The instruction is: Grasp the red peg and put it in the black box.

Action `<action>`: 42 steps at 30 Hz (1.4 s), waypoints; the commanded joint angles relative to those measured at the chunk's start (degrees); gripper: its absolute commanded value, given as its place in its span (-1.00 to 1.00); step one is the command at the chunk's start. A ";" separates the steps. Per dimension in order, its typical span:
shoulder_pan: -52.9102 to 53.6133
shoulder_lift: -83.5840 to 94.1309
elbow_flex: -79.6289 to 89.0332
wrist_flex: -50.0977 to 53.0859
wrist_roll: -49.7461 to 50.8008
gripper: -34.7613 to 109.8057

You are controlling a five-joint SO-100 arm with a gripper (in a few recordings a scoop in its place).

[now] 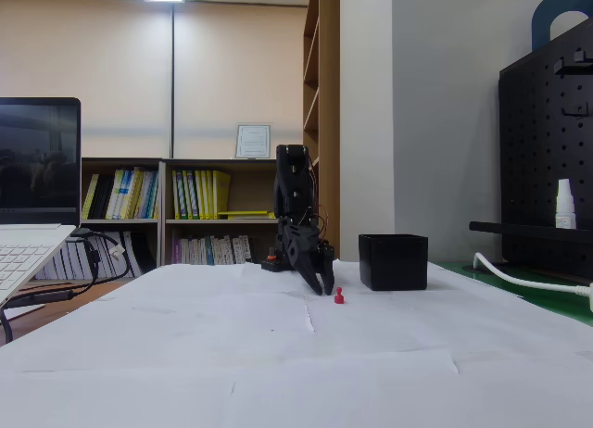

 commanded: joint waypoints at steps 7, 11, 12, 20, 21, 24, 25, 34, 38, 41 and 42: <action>-2.11 -0.26 -0.88 -5.27 19.25 -0.52; -1.93 0.09 -0.88 -5.45 18.11 -0.52; -2.11 0.09 -0.70 -5.45 17.93 -0.51; -2.11 4.83 5.80 -4.31 13.45 -0.48; -2.02 5.45 6.59 -4.31 13.36 -0.45; -1.93 7.91 9.49 -4.31 12.48 -0.36; -1.93 8.88 10.02 -4.83 11.87 -0.35; -2.29 12.30 11.34 -6.68 7.21 -0.22; -1.76 14.06 13.71 -6.50 6.06 -0.17; -1.14 15.56 15.29 -6.68 5.71 -0.17; -1.05 15.82 15.56 -6.68 5.63 -0.17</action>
